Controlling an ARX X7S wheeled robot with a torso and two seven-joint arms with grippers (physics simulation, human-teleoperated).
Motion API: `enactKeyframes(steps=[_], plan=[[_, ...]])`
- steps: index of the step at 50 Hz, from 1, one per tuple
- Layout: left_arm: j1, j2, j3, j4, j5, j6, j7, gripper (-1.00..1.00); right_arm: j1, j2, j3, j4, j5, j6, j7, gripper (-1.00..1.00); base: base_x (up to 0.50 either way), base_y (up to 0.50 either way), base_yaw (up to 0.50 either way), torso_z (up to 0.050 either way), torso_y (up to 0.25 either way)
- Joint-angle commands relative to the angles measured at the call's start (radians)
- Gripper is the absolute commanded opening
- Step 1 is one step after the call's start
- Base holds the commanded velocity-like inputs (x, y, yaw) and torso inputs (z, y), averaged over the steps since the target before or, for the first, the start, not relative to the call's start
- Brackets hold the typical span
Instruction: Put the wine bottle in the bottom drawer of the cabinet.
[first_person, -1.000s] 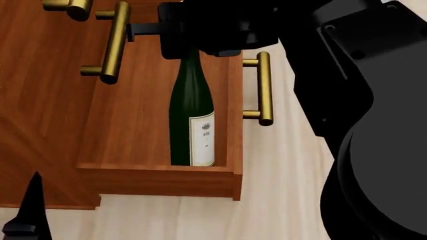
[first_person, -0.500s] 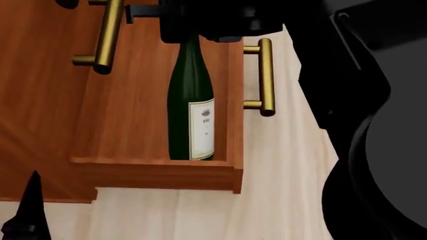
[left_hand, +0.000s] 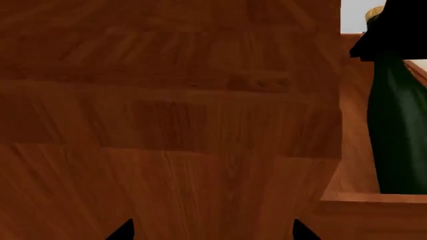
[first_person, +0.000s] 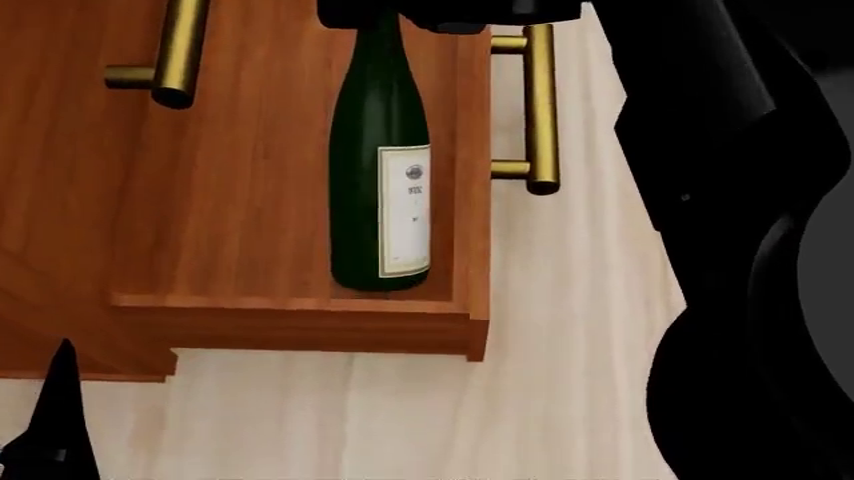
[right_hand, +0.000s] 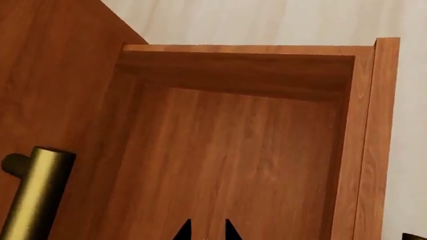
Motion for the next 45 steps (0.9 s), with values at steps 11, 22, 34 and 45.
enactKeyframes(steps=[11, 22, 34, 45], plan=[[0.012, 0.009, 0.001, -0.018, 0.005, 0.002, 0.013, 1.00, -0.068, -0.016, -0.149, -0.050, 0.089, 0.027, -0.001, -1.00, 0.00, 0.00, 0.00, 0.000, -0.126], [0.029, 0.003, -0.004, -0.026, 0.014, 0.031, 0.020, 1.00, -0.068, -0.016, -0.149, -0.050, 0.089, 0.027, -0.001, -1.00, 0.00, 0.00, 0.00, 0.000, 0.000], [0.038, 0.005, -0.005, -0.033, 0.016, 0.037, 0.024, 1.00, -0.068, -0.016, -0.149, -0.050, 0.089, 0.027, -0.001, 1.00, 0.00, 0.00, 0.00, 0.000, -0.010], [0.041, 0.009, -0.007, -0.032, 0.015, 0.037, 0.025, 1.00, -0.068, -0.016, -0.149, -0.050, 0.089, 0.027, -0.001, 1.00, 0.00, 0.00, 0.00, 0.000, -0.013]])
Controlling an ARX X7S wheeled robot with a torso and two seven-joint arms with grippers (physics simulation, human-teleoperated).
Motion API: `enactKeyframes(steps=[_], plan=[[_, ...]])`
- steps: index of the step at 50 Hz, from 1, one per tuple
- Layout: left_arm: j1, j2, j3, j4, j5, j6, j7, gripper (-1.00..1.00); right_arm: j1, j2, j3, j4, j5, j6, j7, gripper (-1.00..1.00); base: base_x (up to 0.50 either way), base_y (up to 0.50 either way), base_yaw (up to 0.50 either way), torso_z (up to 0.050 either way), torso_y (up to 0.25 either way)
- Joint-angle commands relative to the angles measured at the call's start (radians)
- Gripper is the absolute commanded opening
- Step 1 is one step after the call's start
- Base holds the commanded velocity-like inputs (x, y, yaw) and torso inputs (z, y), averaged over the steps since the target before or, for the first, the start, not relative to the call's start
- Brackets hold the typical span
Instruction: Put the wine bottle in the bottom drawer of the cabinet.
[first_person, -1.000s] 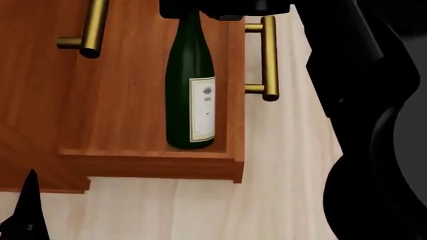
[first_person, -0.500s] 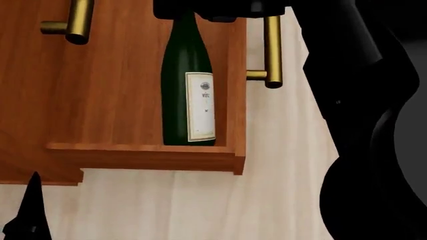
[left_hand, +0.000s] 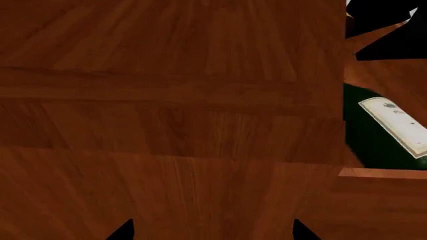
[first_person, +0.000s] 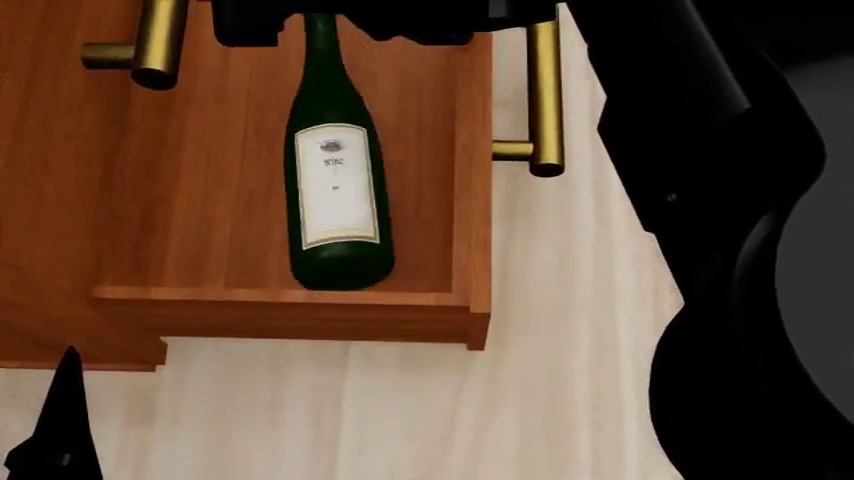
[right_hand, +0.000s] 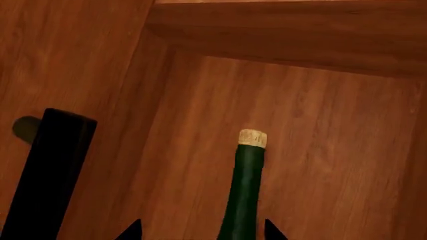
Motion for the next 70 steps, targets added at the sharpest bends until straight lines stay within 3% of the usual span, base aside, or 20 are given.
enactKeyframes(steps=[1, 59, 60, 63, 70], plan=[[0.005, 0.003, -0.001, -0.001, 0.002, 0.002, 0.002, 1.00, -0.083, -0.008, -0.095, 0.001, 0.041, 0.006, 0.082, 1.00, 0.00, 0.00, 0.00, 0.000, -0.012], [0.006, 0.020, -0.016, 0.008, -0.006, -0.012, 0.005, 1.00, -0.083, -0.008, -0.095, 0.001, 0.041, 0.006, 0.082, 1.00, 0.00, 0.00, 0.00, 0.000, -0.011], [0.003, 0.021, -0.017, 0.011, -0.008, -0.017, 0.004, 1.00, 0.065, -0.008, 0.041, -0.032, -0.109, 0.110, -0.068, 1.00, 0.00, 0.00, 0.00, 0.000, -0.012], [-0.001, 0.024, -0.017, 0.016, -0.011, -0.025, 0.001, 1.00, 0.078, -0.008, 0.045, -0.040, -0.559, 0.115, -0.129, 1.00, 0.00, 0.00, 0.00, 0.000, 0.000], [-0.005, 0.028, -0.018, 0.022, -0.012, -0.036, -0.001, 1.00, 0.108, -0.008, 0.069, -0.060, -0.681, 0.138, -0.198, 1.00, 0.00, 0.00, 0.00, 0.000, 0.000]])
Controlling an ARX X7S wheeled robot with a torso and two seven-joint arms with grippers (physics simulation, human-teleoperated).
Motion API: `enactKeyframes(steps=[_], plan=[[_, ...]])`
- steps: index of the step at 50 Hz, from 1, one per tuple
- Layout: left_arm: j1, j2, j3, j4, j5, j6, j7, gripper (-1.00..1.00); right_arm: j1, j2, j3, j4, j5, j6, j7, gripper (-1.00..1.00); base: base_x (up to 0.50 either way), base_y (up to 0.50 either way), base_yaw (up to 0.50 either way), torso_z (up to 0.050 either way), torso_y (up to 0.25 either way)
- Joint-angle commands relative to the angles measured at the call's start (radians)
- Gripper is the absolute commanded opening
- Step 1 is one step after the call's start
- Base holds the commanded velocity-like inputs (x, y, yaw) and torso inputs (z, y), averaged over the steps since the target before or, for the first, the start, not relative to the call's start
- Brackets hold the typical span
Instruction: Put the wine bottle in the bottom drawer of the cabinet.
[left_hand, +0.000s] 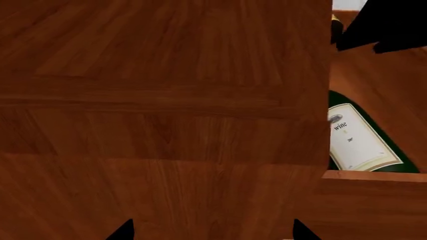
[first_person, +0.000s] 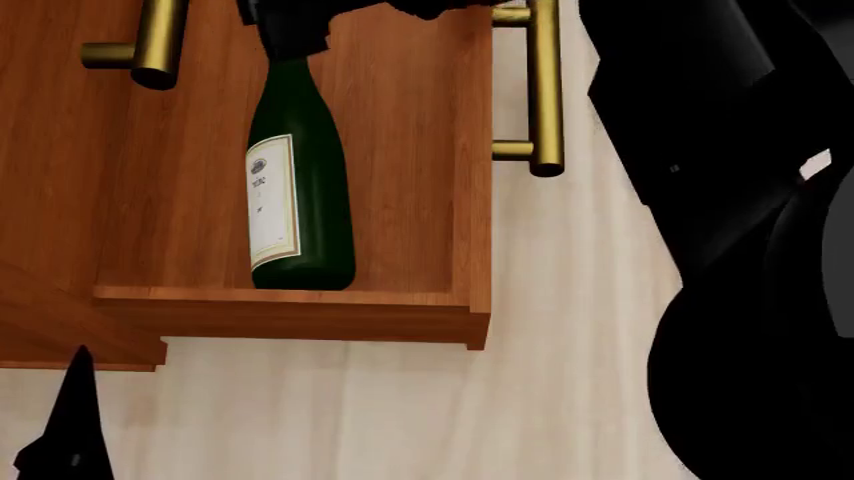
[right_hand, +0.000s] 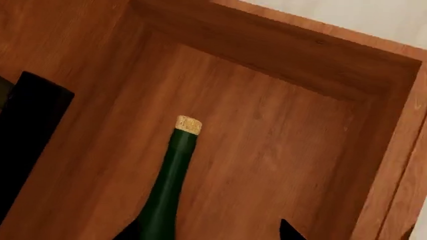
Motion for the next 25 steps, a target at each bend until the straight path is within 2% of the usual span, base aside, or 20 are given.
enactKeyframes(steps=[1, 25], plan=[[-0.006, 0.004, -0.002, 0.009, -0.004, -0.014, -0.003, 1.00, 0.052, 0.000, 0.022, -0.028, -0.349, 0.058, -0.103, 1.00, 0.00, 0.00, 0.00, 0.000, 0.000], [-0.008, 0.010, -0.007, 0.011, -0.004, -0.026, -0.002, 1.00, 0.117, 0.000, 0.039, -0.067, -0.506, 0.078, -0.248, 1.00, 0.00, 0.00, 0.00, 0.000, 0.000]])
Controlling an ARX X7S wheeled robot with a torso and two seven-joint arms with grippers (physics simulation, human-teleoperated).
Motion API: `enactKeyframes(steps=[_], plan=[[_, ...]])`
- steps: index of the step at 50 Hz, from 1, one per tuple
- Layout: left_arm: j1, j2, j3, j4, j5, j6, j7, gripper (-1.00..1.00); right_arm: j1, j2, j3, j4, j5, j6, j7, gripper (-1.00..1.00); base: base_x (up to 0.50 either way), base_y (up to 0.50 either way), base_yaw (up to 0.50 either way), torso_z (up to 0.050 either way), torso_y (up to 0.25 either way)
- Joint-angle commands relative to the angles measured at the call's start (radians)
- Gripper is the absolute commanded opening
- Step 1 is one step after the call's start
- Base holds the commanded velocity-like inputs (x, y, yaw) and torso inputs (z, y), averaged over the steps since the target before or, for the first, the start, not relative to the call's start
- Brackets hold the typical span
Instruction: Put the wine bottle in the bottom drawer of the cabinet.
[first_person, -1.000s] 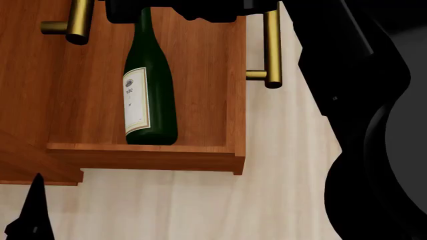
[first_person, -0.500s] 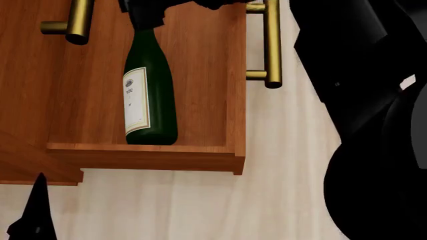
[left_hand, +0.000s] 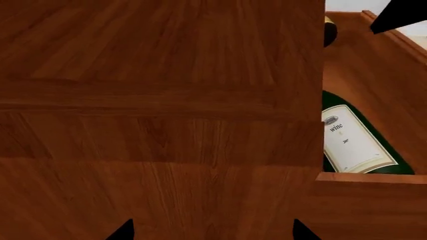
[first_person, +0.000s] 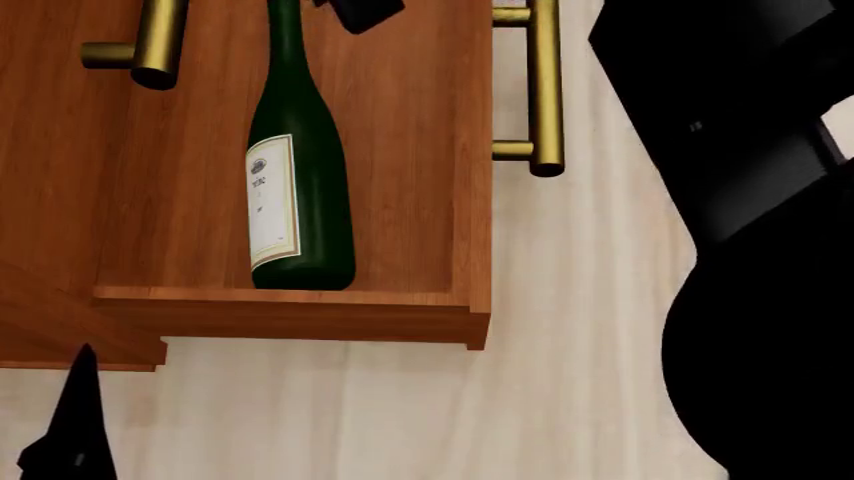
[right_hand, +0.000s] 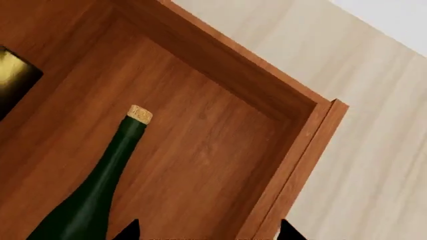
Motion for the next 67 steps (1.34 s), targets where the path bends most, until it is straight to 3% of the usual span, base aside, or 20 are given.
enactKeyframes(steps=[1, 30, 33, 39, 43, 49, 52, 57, 62, 67], plan=[[-0.001, 0.004, -0.001, 0.003, 0.001, -0.007, 0.000, 1.00, 0.040, 0.000, 0.008, -0.012, -0.091, 0.013, -0.066, 1.00, 0.00, 0.00, 0.00, 0.000, 0.000], [-0.017, 0.012, -0.004, 0.042, -0.004, -0.048, -0.014, 1.00, 0.180, 0.000, 0.083, 0.117, -0.143, -0.007, -0.148, 1.00, 0.00, 0.00, 0.00, 0.000, 0.000], [-0.037, 0.006, -0.008, 0.085, -0.017, -0.078, -0.039, 1.00, 0.182, 0.000, 0.154, 0.141, -0.225, 0.002, -0.164, 1.00, 0.00, 0.00, 0.00, 0.000, 0.000], [-0.048, 0.003, -0.013, 0.095, -0.031, -0.090, -0.046, 1.00, 0.183, 0.000, 0.493, 0.162, -0.530, 0.038, -0.188, 1.00, 0.00, 0.00, 0.00, 0.000, 0.000], [-0.073, -0.005, -0.018, 0.126, -0.061, -0.122, -0.069, 1.00, 0.182, 0.000, 0.574, 0.162, -0.636, 0.044, -0.222, 1.00, 0.00, 0.00, 0.00, 0.000, 0.000], [-0.126, -0.026, -0.031, 0.181, -0.115, -0.174, -0.109, 1.00, 0.182, 0.007, 0.864, 0.162, -0.944, 0.061, -0.272, 1.00, 0.00, 0.00, 0.00, 0.000, 0.000], [-0.137, -0.070, -0.034, 0.205, -0.128, -0.157, -0.122, 1.00, 0.183, 0.013, 0.971, 0.159, -1.049, 0.058, -0.289, 1.00, 0.00, 0.00, 0.00, 0.000, 0.000], [-0.230, -0.127, 0.116, 0.207, -0.104, -0.088, -0.159, 1.00, 0.177, 0.028, 1.027, 0.158, -1.099, 0.049, -0.300, 1.00, 0.00, 0.00, 0.00, 0.000, 0.000], [-0.433, -0.186, 0.403, 0.207, -0.065, 0.050, -0.201, 1.00, 0.152, 0.069, 1.073, 0.056, -1.084, 0.107, -0.262, 1.00, 0.00, 0.00, 0.00, 0.000, 0.000], [-0.675, -0.170, 0.723, 0.207, -0.024, 0.135, -0.276, 1.00, 0.052, 0.126, 1.100, -0.212, -1.065, 0.267, -0.235, 1.00, 0.00, 0.00, 0.00, 0.000, 0.000]])
